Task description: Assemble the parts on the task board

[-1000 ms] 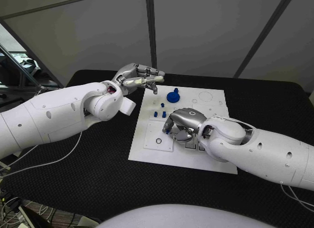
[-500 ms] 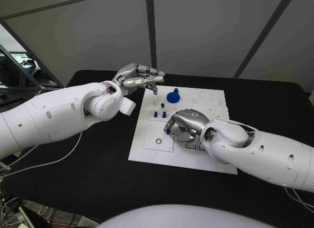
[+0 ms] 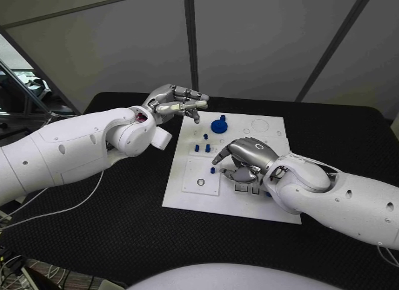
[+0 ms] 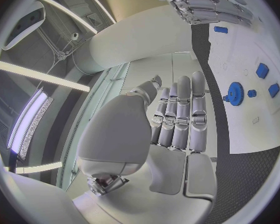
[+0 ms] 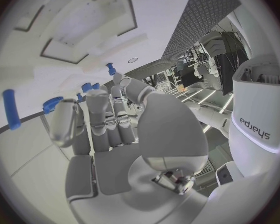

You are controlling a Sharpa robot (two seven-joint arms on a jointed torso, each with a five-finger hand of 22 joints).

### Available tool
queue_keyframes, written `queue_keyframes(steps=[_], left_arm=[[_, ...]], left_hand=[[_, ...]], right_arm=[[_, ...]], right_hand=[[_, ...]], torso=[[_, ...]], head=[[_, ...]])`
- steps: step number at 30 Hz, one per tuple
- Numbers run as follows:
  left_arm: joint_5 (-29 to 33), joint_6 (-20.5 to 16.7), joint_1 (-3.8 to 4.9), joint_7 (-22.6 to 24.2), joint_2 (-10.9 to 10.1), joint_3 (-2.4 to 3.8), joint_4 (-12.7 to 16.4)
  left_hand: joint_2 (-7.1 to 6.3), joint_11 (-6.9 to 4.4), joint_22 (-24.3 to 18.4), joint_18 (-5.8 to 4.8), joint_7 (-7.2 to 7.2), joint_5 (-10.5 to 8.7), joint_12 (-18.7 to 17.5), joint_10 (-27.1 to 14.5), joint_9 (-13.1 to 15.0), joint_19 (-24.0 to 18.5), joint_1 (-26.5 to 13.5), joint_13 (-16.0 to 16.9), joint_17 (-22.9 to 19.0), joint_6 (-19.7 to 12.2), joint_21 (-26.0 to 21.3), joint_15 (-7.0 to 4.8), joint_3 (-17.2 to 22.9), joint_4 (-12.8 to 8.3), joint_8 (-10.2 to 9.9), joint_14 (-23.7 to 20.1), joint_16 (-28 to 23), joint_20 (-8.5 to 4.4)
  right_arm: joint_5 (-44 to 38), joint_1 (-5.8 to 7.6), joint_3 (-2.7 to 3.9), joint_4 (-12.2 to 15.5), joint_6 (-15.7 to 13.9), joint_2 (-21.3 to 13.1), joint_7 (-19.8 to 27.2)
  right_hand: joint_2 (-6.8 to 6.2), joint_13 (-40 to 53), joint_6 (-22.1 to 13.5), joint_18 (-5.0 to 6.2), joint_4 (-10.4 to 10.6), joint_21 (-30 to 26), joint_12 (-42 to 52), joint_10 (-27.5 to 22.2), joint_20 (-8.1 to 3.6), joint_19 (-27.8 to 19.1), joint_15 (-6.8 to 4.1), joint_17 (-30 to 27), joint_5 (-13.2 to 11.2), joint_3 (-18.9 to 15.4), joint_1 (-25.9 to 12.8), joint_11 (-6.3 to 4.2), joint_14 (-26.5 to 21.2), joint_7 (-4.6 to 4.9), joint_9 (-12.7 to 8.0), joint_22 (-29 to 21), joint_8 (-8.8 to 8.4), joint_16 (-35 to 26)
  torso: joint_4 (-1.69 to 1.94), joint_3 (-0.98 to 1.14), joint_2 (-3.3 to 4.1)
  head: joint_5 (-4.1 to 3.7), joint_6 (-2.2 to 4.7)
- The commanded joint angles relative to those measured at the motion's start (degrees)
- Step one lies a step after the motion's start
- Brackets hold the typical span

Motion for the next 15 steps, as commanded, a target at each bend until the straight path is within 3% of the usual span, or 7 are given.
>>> queue_keyframes(steps=[1, 4, 7, 15], left_arm=[[0.32, 0.9, 0.09, 0.09, -0.04, 0.05, 0.03], [0.32, 0.96, 0.09, 0.11, -0.05, 0.02, 0.0], [0.32, 0.95, 0.09, 0.28, -0.09, -0.01, -0.02], [0.32, 0.6, 0.08, 0.8, -0.09, -0.08, -0.18]], left_hand=[[-0.11, 0.36, -0.06, -0.75, 0.25, -0.26, -0.38, 0.0, 0.09, 0.54, -0.32, 0.0, -0.08, -0.2, -0.28, 0.14, -0.22, 0.18, -0.29, 0.28, -0.23, -0.04], [-0.12, 0.36, -0.07, -0.75, 0.25, -0.26, -0.38, 0.0, 0.09, 0.56, -0.32, 0.0, -0.08, -0.2, -0.29, 0.14, -0.23, 0.18, -0.29, 0.28, -0.24, -0.04], [-0.13, 0.36, -0.08, -0.75, 0.25, -0.26, -0.38, 0.0, 0.09, 0.57, -0.33, 0.0, -0.09, -0.2, -0.3, 0.15, -0.24, 0.19, -0.3, 0.27, -0.25, -0.04], [-0.18, 0.36, -0.14, -0.76, 0.22, -0.26, -0.38, 0.02, 0.1, 0.6, -0.37, 0.01, -0.09, -0.19, -0.36, 0.16, -0.31, 0.21, -0.3, 0.24, -0.31, -0.03]], right_arm=[[2.68, 0.17, 1.47, 1.28, -2.48, -1.95, 0.08], [2.89, 0.4, 2.88, 1.7, -0.48, -3.85, -1.73], [2.61, 1.06, 3.81, 1.77, 1.32, -5.88, -3.29], [0.46, 2.09, 4.49, 1.03, 5.22, -8.42, -5.95]], right_hand=[[-0.41, 0.1, -0.44, 0.82, 0.07, -0.24, 0.31, -0.14, 0.09, -0.29, -0.09, -0.11, -0.09, -0.35, -0.02, -0.03, -0.26, -0.02, -0.07, -0.1, 0.09, -0.28], [-0.51, 0.11, -0.47, 0.84, 0.1, -0.31, 0.41, 0.01, 0.08, -0.32, -0.11, -0.31, -0.1, -0.47, -0.07, -0.07, -0.27, -0.06, -0.07, -0.19, 0.1, -0.45], [-0.69, 0.13, -0.3, 0.86, 0.13, -0.4, 0.57, 0.24, 0.06, -0.37, -0.14, -0.7, -0.14, -0.7, -0.11, -0.13, -0.31, -0.08, -0.02, -0.3, 0.21, -0.78], [-1.34, 0.11, -0.12, 0.79, 0.27, -0.33, 0.76, 0.47, 0.02, -0.21, -0.19, -0.86, -0.58, -1.46, -0.31, -0.29, -0.18, -0.41, 0.01, -0.08, 0.23, -0.87]], torso=[[-0.1, -0.07, 0.01], [-0.07, -0.04, -0.03], [-0.04, -0.09, 0.0], [-0.01, 0.03, 0.12]], head=[[-0.81, 0.62], [-1.45, 0.96], [-1.79, 1.32], [-2.21, 1.73]])
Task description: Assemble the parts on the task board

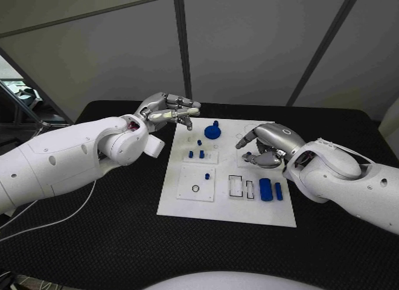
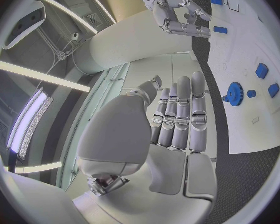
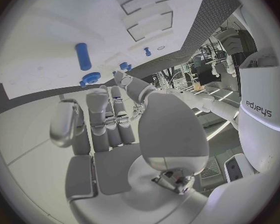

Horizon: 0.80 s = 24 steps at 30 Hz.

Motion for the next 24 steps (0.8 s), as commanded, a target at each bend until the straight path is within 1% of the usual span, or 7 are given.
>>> queue_keyframes(steps=[1, 7, 10, 14, 18, 24], left_arm=[[0.32, 0.37, 0.09, 0.8, 0.03, 0.01, -0.02], [0.32, 0.43, 0.08, 0.84, 0.12, -0.03, -0.04], [0.32, 0.43, 0.08, 0.82, 0.05, -0.05, -0.06], [0.32, 0.45, 0.08, 0.81, 0.0, -0.05, -0.07], [0.32, 0.49, 0.08, 0.78, 0.0, -0.05, -0.09], [0.32, 0.59, 0.08, 0.74, 0.03, -0.06, -0.08]], left_hand=[[-0.18, 0.36, -0.08, -0.76, 0.22, -0.26, -0.38, 0.02, 0.06, 0.39, -0.37, 0.01, -0.1, -0.18, -0.37, 0.16, -0.3, 0.2, -0.3, 0.23, -0.31, 0.19], [-0.18, 0.36, -0.08, -0.76, 0.22, -0.26, -0.38, 0.02, 0.06, 0.39, -0.37, 0.01, -0.1, -0.18, -0.37, 0.16, -0.3, 0.2, -0.3, 0.23, -0.31, 0.19], [-0.17, 0.34, -0.12, -0.76, 0.18, -0.26, -0.36, 0.06, 0.07, 0.41, -0.37, 0.03, -0.1, -0.15, -0.42, 0.16, -0.32, 0.22, -0.29, 0.22, -0.35, 0.19], [-0.17, 0.34, -0.12, -0.76, 0.18, -0.26, -0.36, 0.06, 0.07, 0.41, -0.37, 0.03, -0.1, -0.15, -0.42, 0.16, -0.32, 0.22, -0.29, 0.22, -0.35, 0.19], [-0.17, 0.34, -0.12, -0.76, 0.18, -0.26, -0.36, 0.06, 0.07, 0.41, -0.37, 0.03, -0.1, -0.15, -0.42, 0.16, -0.32, 0.22, -0.29, 0.22, -0.35, 0.19], [-0.17, 0.34, -0.12, -0.76, 0.18, -0.26, -0.36, 0.06, 0.07, 0.41, -0.37, 0.03, -0.1, -0.15, -0.42, 0.16, -0.32, 0.22, -0.29, 0.22, -0.35, 0.19]], right_arm=[[-1.46, 0.25, 0.09, -0.23, 3.65, -0.17, -2.78], [-2.49, 0.37, 0.16, -0.94, 5.4, -0.02, -3.72], [-2.84, 0.4, 0.17, -1.3, 6.5, 0.14, -4.15], [-2.99, 0.41, 0.18, -1.56, 7.6, 0.27, -4.46], [-3.23, 0.41, 0.18, -1.96, 8.49, 0.49, -4.8], [-3.86, 0.41, 0.18, -2.51, 9.29, 0.76, -5.31]], right_hand=[[-0.66, 0.05, -0.14, 0.8, 0.02, -0.34, 0.38, 0.26, 0.01, -0.21, -0.19, -0.1, -0.32, -0.47, 0.0, -0.09, -0.17, -0.45, 0.01, 0.07, 0.22, -0.28], [-0.87, 0.04, -0.19, 0.81, 0.04, -0.37, 0.4, 0.24, 0.0, -0.21, -0.2, -0.13, -0.53, -0.74, -0.01, -0.13, -0.12, -0.6, 0.0, 0.05, 0.18, -0.28], [-0.91, 0.04, -0.21, 0.8, 0.06, -0.38, 0.41, 0.24, 0.0, -0.2, -0.21, -0.2, -0.59, -0.82, 0.0, -0.14, -0.11, -0.67, -0.01, 0.05, 0.17, -0.33], [-0.73, 0.07, -0.17, 0.76, 0.2, -0.28, 0.53, 0.43, -0.02, -0.08, -0.23, -0.14, -0.64, -0.86, 0.03, -0.19, -0.04, -0.73, 0.0, 0.24, 0.19, -0.26], [-0.49, 0.08, -0.03, 0.71, 0.31, -0.15, 0.64, 0.63, -0.05, 0.07, -0.28, 0.02, -0.65, -0.81, 0.16, -0.24, 0.05, -0.66, 0.03, 0.46, 0.25, -0.08], [-0.09, 0.09, 0.24, 0.65, 0.45, -0.02, 0.82, 1.02, -0.11, 0.24, -0.34, 0.18, -0.62, -0.62, 0.41, -0.28, 0.2, -0.54, 0.07, 0.69, 0.32, 0.13]], torso=[[0.06, 0.07, 0.13], [0.18, 0.02, 0.14], [0.21, 0.05, 0.13], [0.19, 0.01, 0.11], [0.08, 0.04, 0.12], [0.16, 0.04, 0.06]], head=[[-0.14, 0.13], [-0.23, 0.15], [-0.26, 0.15], [-0.22, 0.0], [-0.09, -0.06], [-0.22, -0.08]])
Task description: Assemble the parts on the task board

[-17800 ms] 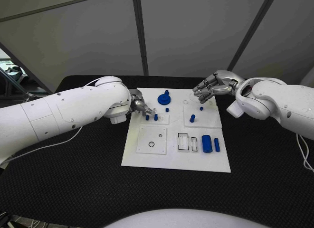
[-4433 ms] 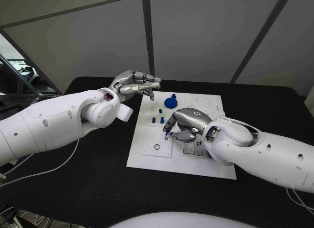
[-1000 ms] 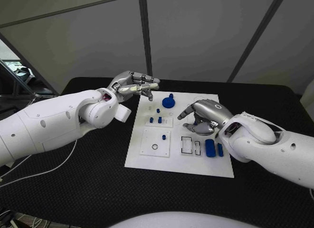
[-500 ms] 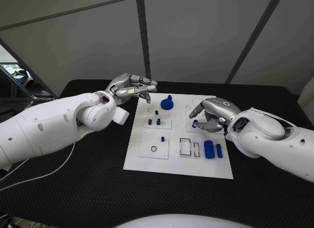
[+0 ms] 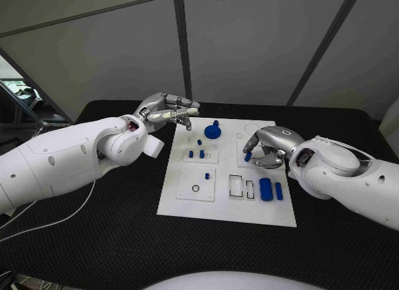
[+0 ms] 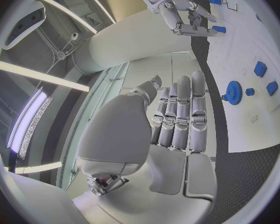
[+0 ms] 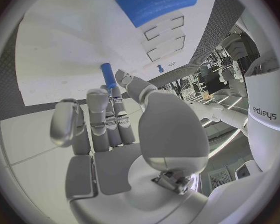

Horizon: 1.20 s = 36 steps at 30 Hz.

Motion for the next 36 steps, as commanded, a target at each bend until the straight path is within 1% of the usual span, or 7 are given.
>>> queue_keyframes(steps=[1, 9, 13, 19, 24, 31, 36], left_arm=[[0.31, 0.6, 0.09, 0.64, 0.02, 0.04, 0.03], [0.31, 0.72, 0.09, 0.51, 0.03, 0.04, -0.01], [0.31, 0.75, 0.09, 0.49, 0.04, 0.03, -0.01], [0.31, 0.75, 0.09, 0.48, 0.02, 0.03, -0.02], [0.31, 0.75, 0.09, 0.48, -0.01, 0.03, -0.02], [0.31, 0.72, 0.09, 0.46, -0.04, 0.03, 0.0], [0.31, 0.71, 0.08, 0.45, -0.04, 0.03, -0.03]], left_hand=[[-0.17, 0.34, -0.05, -0.77, 0.18, -0.26, -0.36, 0.06, 0.08, 0.21, -0.37, 0.03, -0.06, -0.15, -0.19, 0.16, -0.17, 0.07, -0.29, 0.22, -0.35, -0.02], [-0.17, 0.32, -0.12, -0.77, 0.16, -0.26, -0.35, 0.09, 0.1, 0.23, -0.37, 0.04, -0.07, -0.12, -0.27, 0.16, -0.2, 0.09, -0.29, 0.19, -0.4, -0.01], [-0.17, 0.32, -0.12, -0.77, 0.16, -0.26, -0.35, 0.09, 0.1, 0.23, -0.37, 0.04, -0.07, -0.12, -0.27, 0.16, -0.2, 0.09, -0.29, 0.19, -0.4, -0.01], [-0.17, 0.32, -0.12, -0.77, 0.16, -0.26, -0.35, 0.09, 0.1, 0.23, -0.37, 0.04, -0.07, -0.12, -0.27, 0.16, -0.2, 0.09, -0.29, 0.19, -0.4, -0.01], [-0.17, 0.32, -0.12, -0.77, 0.16, -0.26, -0.35, 0.09, 0.1, 0.23, -0.37, 0.04, -0.07, -0.12, -0.27, 0.16, -0.2, 0.09, -0.29, 0.19, -0.4, -0.01], [-0.14, 0.31, -0.18, -0.76, 0.15, -0.26, -0.36, 0.1, 0.11, 0.26, -0.34, 0.05, -0.07, -0.11, -0.33, 0.15, -0.21, 0.09, -0.3, 0.17, -0.45, -0.02], [-0.14, 0.31, -0.18, -0.76, 0.15, -0.26, -0.36, 0.1, 0.11, 0.26, -0.34, 0.05, -0.07, -0.11, -0.33, 0.15, -0.21, 0.09, -0.3, 0.17, -0.45, -0.02]], right_arm=[[-1.2, 0.12, 0.06, -0.19, 2.08, 0.17, -0.92], [-1.34, 0.12, 0.05, -1.02, 3.06, 0.9, -1.02], [-1.38, 0.11, 0.05, -1.68, 3.33, 1.35, -1.22], [-1.89, 0.1, 0.05, -2.26, 2.64, 1.71, -1.77], [-2.33, 0.1, 0.05, -2.39, 1.49, 1.8, -1.84], [-2.53, 0.09, 0.04, -1.33, -1.26, 1.51, -0.7], [-2.41, 0.08, 0.05, 1.04, -2.64, 0.32, -0.21]], right_hand=[[0.55, 0.04, 0.29, 0.64, 0.28, 0.24, 0.37, 0.48, -0.12, 0.29, -0.34, 0.12, -0.12, 0.11, 0.38, -0.09, 0.23, -0.12, 0.09, 0.18, 0.34, 0.18], [1.48, 0.04, 0.81, 0.33, 0.75, 1.09, 0.88, 1.97, -0.23, 1.14, -0.45, 1.17, -0.05, 0.96, 0.55, -0.22, 0.71, -0.04, 0.14, 1.54, 0.37, 1.36], [2.16, 0.13, 1.36, 0.11, 1.14, 1.76, 1.45, 3.96, -0.42, 1.77, -0.73, 2.08, -0.1, 1.72, 0.59, -0.62, 1.05, -0.3, 0.22, 2.56, 0.45, 2.4], [3.67, 0.3, 2.58, -0.28, 1.58, 2.96, 1.75, 6.82, -1.02, 2.83, -1.4, 3.66, -0.1, 2.96, 1.33, -1.44, 1.52, -0.83, 0.43, 4.42, 0.69, 4.15], [4.34, 0.36, 3.17, -0.42, 1.34, 3.42, 1.62, 8.25, -1.41, 3.18, -1.75, 4.14, 0.03, 3.59, 2.37, -1.76, 1.57, -1.02, 0.51, 5.09, 0.66, 4.78], [4.57, 0.48, 3.56, -0.6, 1.08, 3.96, 1.57, 9.33, -1.65, 3.61, -1.98, 4.76, 0.38, 3.83, 3.03, -2.0, 1.65, -1.14, 0.57, 5.95, 0.62, 5.46], [4.54, 0.5, 3.63, -0.64, 1.03, 4.06, 1.55, 9.51, -1.69, 3.7, -2.03, 4.91, 0.47, 3.82, 3.1, -2.03, 1.68, -1.16, 0.57, 6.11, 0.61, 5.63]], torso=[[-0.02, 0.0, -0.04], [-0.06, 0.0, -0.02], [-0.02, -0.01, 0.0], [-0.03, 0.01, -0.05], [-0.03, 0.0, -0.05], [-0.08, 0.01, -0.06], [-0.07, 0.03, -0.1]], head=[[-0.07, 0.01], [-0.02, -0.09], [-0.07, -0.16], [-0.02, -0.33], [-0.03, -0.38], [0.02, -0.38], [0.02, -0.43]])
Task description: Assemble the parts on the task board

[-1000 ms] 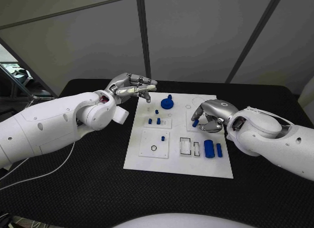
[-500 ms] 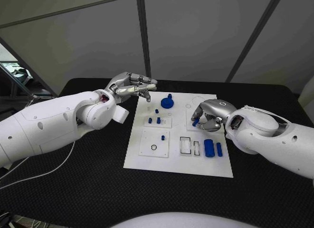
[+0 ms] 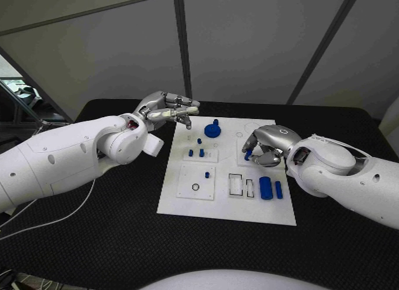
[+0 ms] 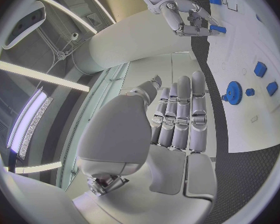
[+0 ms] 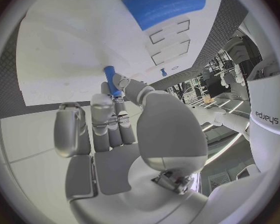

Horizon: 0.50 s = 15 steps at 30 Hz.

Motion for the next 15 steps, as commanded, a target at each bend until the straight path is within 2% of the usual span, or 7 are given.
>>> queue_keyframes(steps=[1, 2, 6, 9, 11, 15], left_arm=[[0.31, 0.53, 0.08, 0.49, 0.0, 0.04, 0.01], [0.31, 0.53, 0.08, 0.49, 0.0, 0.04, -0.01], [0.31, 0.54, 0.06, 0.51, 0.03, 0.04, -0.08], [0.31, 0.56, 0.05, 0.52, 0.15, 0.04, -0.17], [0.31, 0.6, 0.05, 0.54, 0.27, 0.04, -0.26], [0.31, 0.61, 0.04, 0.54, 0.46, 0.04, -0.41]], left_hand=[[-0.15, 0.31, -0.06, -0.77, 0.15, -0.26, -0.36, 0.1, 0.07, 0.27, -0.34, 0.06, -0.09, -0.11, -0.33, 0.15, -0.21, 0.09, -0.3, 0.17, -0.22, -0.01], [-0.15, 0.31, -0.06, -0.77, 0.15, -0.26, -0.36, 0.1, 0.07, 0.27, -0.34, 0.06, -0.09, -0.11, -0.33, 0.15, -0.21, 0.09, -0.3, 0.17, -0.22, -0.01], [-0.15, 0.31, -0.06, -0.77, 0.15, -0.26, -0.36, 0.1, 0.07, 0.27, -0.34, 0.06, -0.09, -0.11, -0.33, 0.15, -0.21, 0.09, -0.3, 0.17, -0.22, -0.01], [-0.15, 0.31, -0.06, -0.77, 0.15, -0.26, -0.36, 0.1, 0.07, 0.27, -0.34, 0.06, -0.09, -0.11, -0.33, 0.15, -0.21, 0.09, -0.3, 0.17, -0.22, -0.01], [-0.15, 0.31, -0.06, -0.77, 0.15, -0.26, -0.36, 0.1, 0.07, 0.27, -0.34, 0.06, -0.09, -0.11, -0.33, 0.15, -0.21, 0.09, -0.3, 0.17, -0.22, -0.01], [-0.09, 0.3, -0.13, -0.76, 0.14, -0.25, -0.37, 0.1, 0.09, 0.3, -0.28, 0.07, -0.09, -0.09, -0.4, 0.14, -0.19, 0.08, -0.3, 0.16, -0.26, -0.02]], right_arm=[[-0.48, 0.13, 0.09, 2.0, -3.28, -0.88, 1.02], [-0.46, 0.13, 0.21, 2.51, -3.46, -1.17, 1.04], [-0.34, 0.13, 1.83, 4.6, -4.13, -2.12, 1.09], [-0.14, 0.13, 2.7, 6.16, -4.87, -2.61, 1.26], [0.3, 0.13, 3.14, 7.25, -5.33, -2.65, 1.48], [1.49, 0.12, 3.53, 8.86, -5.46, -1.56, 2.04]], right_hand=[[0.27, 0.08, 0.53, -0.63, -0.09, 0.17, 0.2, 0.59, 0.06, 0.3, -0.48, 0.05, 0.29, 0.18, 0.36, -0.29, 0.13, 0.05, 0.05, 0.4, 0.12, 0.13], [0.24, 0.08, 0.56, -0.64, -0.12, 0.18, 0.18, 0.64, 0.04, 0.31, -0.49, 0.05, 0.32, 0.18, 0.39, -0.3, 0.13, 0.03, 0.05, 0.43, 0.12, 0.15], [0.16, 0.09, 0.62, -0.65, -0.2, 0.24, 0.13, 0.73, 0.01, 0.35, -0.52, 0.08, 0.4, 0.17, 0.45, -0.32, 0.13, 0.01, 0.06, 0.51, 0.11, 0.2], [0.09, 0.08, 0.64, -0.66, -0.25, 0.26, 0.07, 0.75, -0.01, 0.36, -0.54, 0.13, 0.47, 0.17, 0.49, -0.32, 0.13, 0.01, 0.06, 0.54, 0.1, 0.25], [0.06, 0.08, 0.65, -0.66, -0.28, 0.26, 0.04, 0.76, -0.02, 0.36, -0.54, 0.15, 0.51, 0.17, 0.51, -0.32, 0.13, 0.0, 0.06, 0.54, 0.09, 0.28], [-0.01, 0.06, 0.65, -0.67, -0.38, 0.3, -0.09, 0.77, -0.05, 0.38, -0.56, 0.21, 0.71, 0.23, 0.62, -0.31, 0.13, 0.01, 0.05, 0.59, 0.03, 0.37]], torso=[[0.01, 0.0, -0.08], [0.0, -0.01, -0.09], [0.04, 0.0, -0.07], [0.01, -0.01, -0.09], [0.02, -0.04, -0.09], [0.1, -0.04, 0.0]], head=[[0.01, -0.04], [0.04, -0.03], [0.04, 0.03], [0.06, 0.1], [0.04, 0.16], [0.13, 0.16]])
